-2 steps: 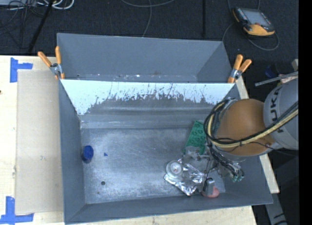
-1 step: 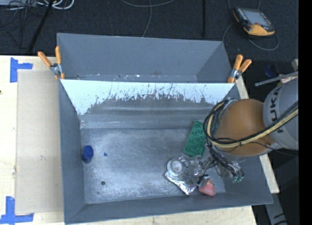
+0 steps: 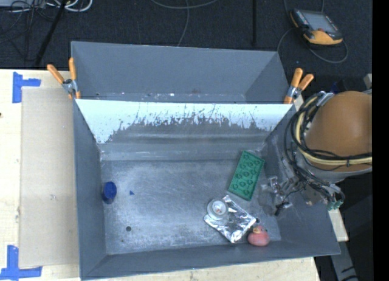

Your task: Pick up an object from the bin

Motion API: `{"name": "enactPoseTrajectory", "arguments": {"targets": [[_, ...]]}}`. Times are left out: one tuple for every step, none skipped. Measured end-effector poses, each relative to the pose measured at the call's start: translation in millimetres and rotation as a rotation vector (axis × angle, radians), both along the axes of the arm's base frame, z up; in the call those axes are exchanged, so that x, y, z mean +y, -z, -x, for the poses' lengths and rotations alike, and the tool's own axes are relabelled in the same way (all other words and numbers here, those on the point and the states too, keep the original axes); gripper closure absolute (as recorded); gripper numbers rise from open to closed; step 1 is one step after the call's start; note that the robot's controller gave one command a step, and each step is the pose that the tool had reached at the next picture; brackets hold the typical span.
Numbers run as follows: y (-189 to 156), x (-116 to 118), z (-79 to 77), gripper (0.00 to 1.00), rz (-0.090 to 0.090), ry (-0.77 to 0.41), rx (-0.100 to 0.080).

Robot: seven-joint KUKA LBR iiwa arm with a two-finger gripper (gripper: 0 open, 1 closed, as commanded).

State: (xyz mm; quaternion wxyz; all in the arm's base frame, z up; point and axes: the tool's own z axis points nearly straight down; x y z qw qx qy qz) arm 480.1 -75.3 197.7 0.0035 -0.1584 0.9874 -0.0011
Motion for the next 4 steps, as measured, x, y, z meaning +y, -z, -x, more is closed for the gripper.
{"name": "enactPoseTrajectory", "arguments": {"targets": [[4.3, -0.1, 1.2, 0.00, -0.002, 0.003, 0.007], [119.7, 55.9, -42.8, 0.00, -0.002, -0.479, 0.006], [118.8, 54.4, -42.9, 1.00, -0.001, -0.474, 0.006], [-33.0, 51.6, -27.5, 1.00, 0.003, -0.509, 0.000]]}}
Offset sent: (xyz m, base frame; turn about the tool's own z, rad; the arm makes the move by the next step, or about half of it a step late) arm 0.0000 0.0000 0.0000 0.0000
